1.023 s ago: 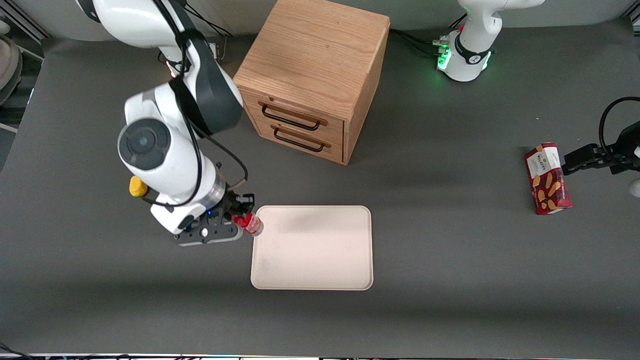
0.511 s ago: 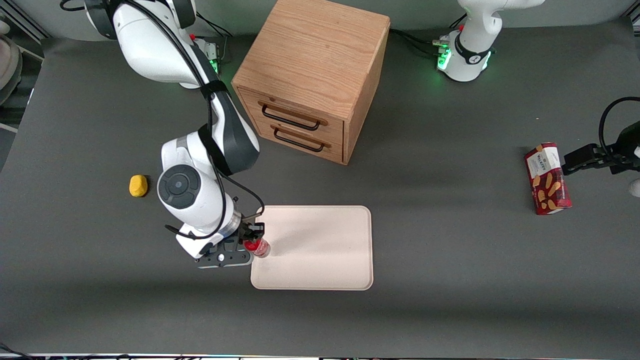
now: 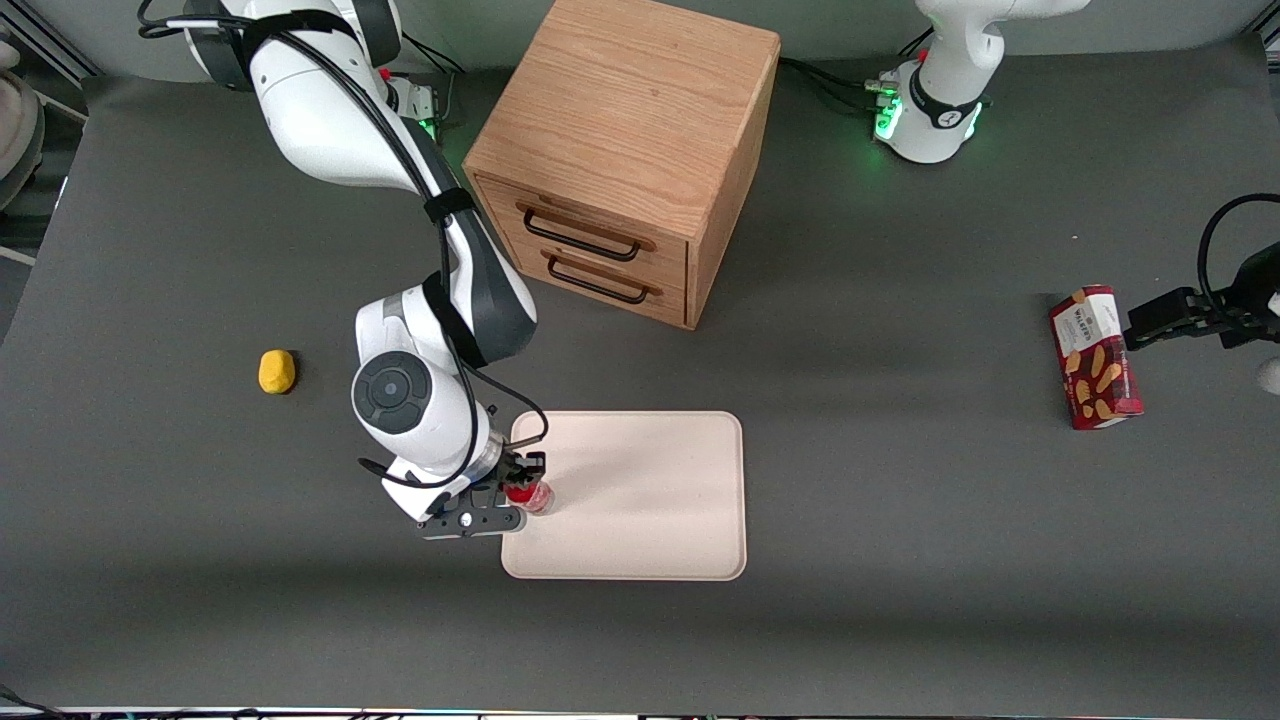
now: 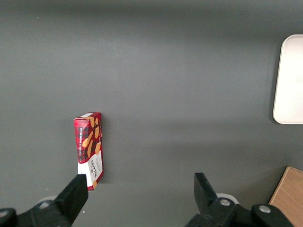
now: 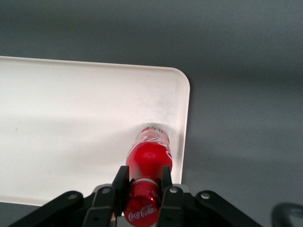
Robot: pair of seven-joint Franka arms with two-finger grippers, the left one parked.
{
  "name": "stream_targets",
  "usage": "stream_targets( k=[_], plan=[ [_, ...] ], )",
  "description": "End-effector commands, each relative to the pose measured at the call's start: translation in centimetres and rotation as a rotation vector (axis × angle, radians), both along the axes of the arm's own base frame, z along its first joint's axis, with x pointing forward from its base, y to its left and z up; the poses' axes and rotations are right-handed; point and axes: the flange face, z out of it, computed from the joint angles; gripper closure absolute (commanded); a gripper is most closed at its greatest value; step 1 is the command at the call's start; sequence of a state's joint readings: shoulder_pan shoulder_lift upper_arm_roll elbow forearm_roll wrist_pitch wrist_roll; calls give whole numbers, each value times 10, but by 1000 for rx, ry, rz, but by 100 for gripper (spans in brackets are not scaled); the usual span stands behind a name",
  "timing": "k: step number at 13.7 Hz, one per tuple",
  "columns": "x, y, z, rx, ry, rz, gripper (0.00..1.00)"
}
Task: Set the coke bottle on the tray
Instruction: 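Lower the bottle upright onto the tray and open the right gripper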
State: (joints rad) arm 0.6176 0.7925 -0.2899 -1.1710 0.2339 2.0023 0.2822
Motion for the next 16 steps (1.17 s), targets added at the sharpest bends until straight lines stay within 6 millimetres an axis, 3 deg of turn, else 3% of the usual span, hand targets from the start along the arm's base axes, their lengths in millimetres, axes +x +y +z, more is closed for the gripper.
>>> stream_targets(
  k=[1,2,3,4,6,7,10,12,14,16],
  plan=[
    [-2,3,3,28,-5,-26,100],
    [-3,3,1,27,1,-35,100],
    [-4,4,-1,26,5,-35,67],
    [-5,5,-2,27,8,-33,40],
    [-5,5,-3,27,10,-33,7],
    [-5,5,-2,27,8,-33,0],
    [-5,6,2,30,5,-33,0],
    [-6,6,15,38,-2,-30,0],
    [-11,2,39,41,16,-28,0],
    [-21,-4,75,39,38,-25,0]
  ],
)
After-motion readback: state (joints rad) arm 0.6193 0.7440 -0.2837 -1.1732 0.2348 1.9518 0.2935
